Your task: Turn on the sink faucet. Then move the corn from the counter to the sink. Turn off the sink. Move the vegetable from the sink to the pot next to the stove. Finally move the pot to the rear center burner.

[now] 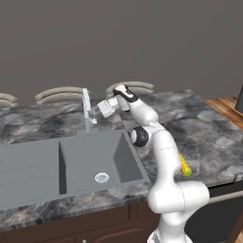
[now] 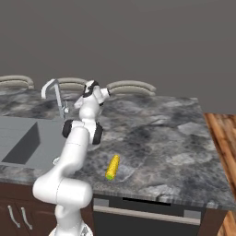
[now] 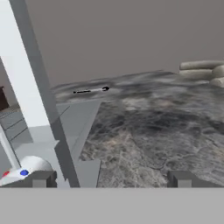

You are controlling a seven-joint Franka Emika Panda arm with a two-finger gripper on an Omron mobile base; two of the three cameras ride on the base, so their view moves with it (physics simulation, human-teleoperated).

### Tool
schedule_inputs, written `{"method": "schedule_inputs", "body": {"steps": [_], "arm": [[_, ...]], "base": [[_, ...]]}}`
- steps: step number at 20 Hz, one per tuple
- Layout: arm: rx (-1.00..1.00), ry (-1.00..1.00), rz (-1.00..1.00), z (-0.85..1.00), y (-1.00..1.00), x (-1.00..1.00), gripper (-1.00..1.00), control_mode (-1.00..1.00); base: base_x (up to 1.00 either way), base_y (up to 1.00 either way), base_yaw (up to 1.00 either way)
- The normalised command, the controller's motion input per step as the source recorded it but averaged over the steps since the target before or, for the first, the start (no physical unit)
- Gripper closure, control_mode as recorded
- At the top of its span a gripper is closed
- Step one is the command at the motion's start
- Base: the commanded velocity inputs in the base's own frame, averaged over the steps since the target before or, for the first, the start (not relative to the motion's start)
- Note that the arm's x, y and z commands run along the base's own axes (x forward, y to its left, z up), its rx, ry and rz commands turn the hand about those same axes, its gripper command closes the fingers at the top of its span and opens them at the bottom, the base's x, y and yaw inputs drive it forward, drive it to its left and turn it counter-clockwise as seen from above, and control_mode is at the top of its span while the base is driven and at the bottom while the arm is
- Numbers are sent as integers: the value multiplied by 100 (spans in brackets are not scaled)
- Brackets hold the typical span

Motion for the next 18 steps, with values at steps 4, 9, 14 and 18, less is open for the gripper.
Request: {"method": "schedule_inputs", "body": {"steps": [4,9,14,18], "arm": [[5,-6,-3,14,-19,-72,-100,-100],[4,-4,-4,6,0,-67,-100,-100],[4,-2,-7,0,3,-50,-100,-100],[1,-1,-12,3,18,-19,-100,-100]], "base": [[0,0,0],[0,0,0],[0,0,0],[0,0,0]]}}
